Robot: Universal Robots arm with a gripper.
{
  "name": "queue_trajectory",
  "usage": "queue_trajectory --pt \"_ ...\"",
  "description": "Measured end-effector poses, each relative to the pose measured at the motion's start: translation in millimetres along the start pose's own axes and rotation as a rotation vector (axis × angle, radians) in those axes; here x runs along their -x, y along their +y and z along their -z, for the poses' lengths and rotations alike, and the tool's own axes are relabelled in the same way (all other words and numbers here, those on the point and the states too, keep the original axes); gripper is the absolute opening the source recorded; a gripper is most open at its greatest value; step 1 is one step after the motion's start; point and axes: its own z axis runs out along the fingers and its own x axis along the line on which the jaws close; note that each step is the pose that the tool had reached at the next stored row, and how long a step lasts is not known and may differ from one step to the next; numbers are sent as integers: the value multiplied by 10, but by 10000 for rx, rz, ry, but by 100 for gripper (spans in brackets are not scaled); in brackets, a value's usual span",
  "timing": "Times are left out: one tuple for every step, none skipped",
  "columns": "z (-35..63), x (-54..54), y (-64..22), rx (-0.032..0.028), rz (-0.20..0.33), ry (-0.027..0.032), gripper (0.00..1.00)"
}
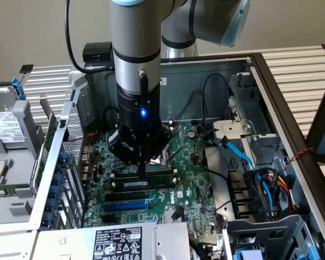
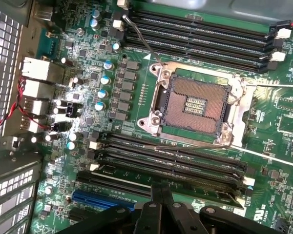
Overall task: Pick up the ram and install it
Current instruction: 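Press down the ram until it locks into place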
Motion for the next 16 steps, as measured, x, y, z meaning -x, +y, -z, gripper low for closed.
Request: queue_trajectory --pt "0 0 -1 4 -86 3 11" --pt "0 0 -1 8 -168 5 11" --pt "-1 -1 -2 13 -225 5 11" --pt "-1 -1 -3 15 -271 6 11" --pt "-1 -1 -3 17 -292 7 11" --pt "-1 0 -3 18 -307 7 11" --pt "-1 -1 -5 19 -319 7 11" --pt "-1 -1 -5 21 -325 7 11" --pt "-1 -1 -6 23 -329 7 11" --pt "-1 -1 -7 30 -333 6 11" --pt "-1 -1 -11 43 -338 5 11" --pt "-2 -2 -13 57 -353 2 11" --pt "-1 -2 -15 68 -379 2 11" --pt "-1 -3 -16 74 -401 2 11" --pt "-1 -2 -16 78 -406 1 11" --pt "-2 -2 -16 79 -406 1 11"
